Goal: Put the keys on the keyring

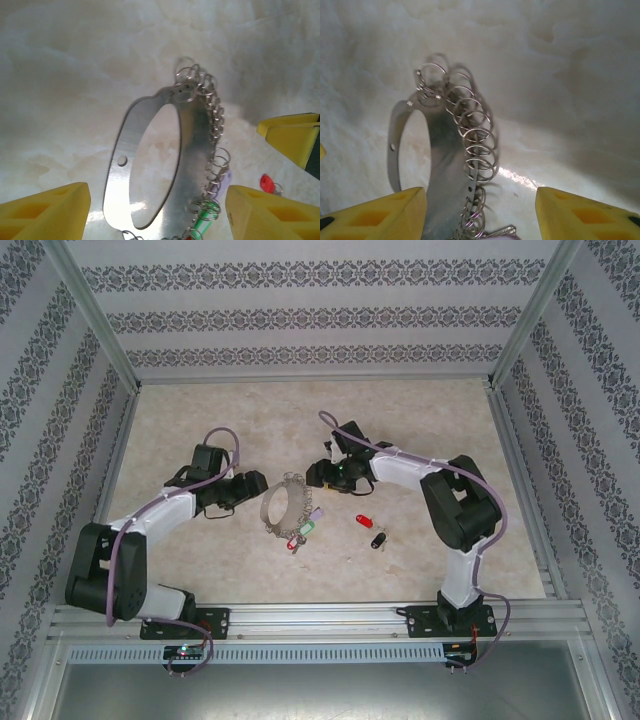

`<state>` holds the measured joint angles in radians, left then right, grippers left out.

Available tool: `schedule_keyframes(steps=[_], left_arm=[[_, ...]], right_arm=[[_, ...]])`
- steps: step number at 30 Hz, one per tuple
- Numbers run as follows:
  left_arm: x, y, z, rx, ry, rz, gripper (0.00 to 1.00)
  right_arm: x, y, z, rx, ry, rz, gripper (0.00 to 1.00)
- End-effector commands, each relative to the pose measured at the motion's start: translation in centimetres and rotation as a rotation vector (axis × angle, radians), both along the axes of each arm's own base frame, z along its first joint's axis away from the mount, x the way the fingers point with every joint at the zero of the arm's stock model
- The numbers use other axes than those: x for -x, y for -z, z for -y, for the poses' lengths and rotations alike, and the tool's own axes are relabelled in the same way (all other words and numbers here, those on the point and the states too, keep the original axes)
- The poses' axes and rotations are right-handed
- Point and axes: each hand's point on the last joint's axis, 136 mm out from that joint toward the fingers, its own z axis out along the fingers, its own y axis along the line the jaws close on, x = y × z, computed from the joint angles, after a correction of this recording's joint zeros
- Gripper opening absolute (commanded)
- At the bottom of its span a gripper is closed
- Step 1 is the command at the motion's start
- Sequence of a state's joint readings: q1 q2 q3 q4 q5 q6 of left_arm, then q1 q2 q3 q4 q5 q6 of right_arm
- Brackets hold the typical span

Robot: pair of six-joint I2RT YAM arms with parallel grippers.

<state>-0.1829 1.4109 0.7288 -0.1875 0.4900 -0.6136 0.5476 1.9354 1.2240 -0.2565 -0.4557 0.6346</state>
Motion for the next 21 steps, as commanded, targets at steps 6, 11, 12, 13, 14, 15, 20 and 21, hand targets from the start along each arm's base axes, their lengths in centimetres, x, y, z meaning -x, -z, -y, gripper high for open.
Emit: schedule_keyframes(steps=[6,11,12,13,14,15,20,21], left_arm=[[-1.5,1.6,0.7,0.000,-0.007,-0.036,0.68],[-1.7,3.0,1.4,0.007,0.007,-0.061,0.66],[-1.7,3.3,1.4,0.008,0.005,-0.066,0.66],[-1.7,3.5,1.5,0.008,0.006,-0.070,0.65],[-1.7,3.8,1.6,0.008,0.006,-0.075,0.65],[-1.7,4.1,1.6,0.006,0.006,-0.080,0.64],[-1.7,4.9,2.2,0.016,0.023,-0.089,0.63],[-1.7,5.0,2.3,0.018,0.026,-0.093,0.63]], right_arm=[[0.3,1.5,-3.3,-0.059,-0.058,-0.043,0.56],[1.0,2.5,-3.9,-0.064,-0.066,-0.067,0.54],[1.1,2.8,-3.9,-0.062,-0.067,-0.074,0.54],[1.3,3.0,-3.9,-0.061,-0.069,-0.079,0.54],[1.3,3.2,-4.0,-0.065,-0.069,-0.084,0.54],[1.4,3.3,-4.1,-0.073,-0.067,-0.090,0.52],[2.0,3.3,-4.9,-0.125,-0.087,-0.103,0.50],[2.0,3.1,-5.0,-0.138,-0.090,-0.103,0.50]])
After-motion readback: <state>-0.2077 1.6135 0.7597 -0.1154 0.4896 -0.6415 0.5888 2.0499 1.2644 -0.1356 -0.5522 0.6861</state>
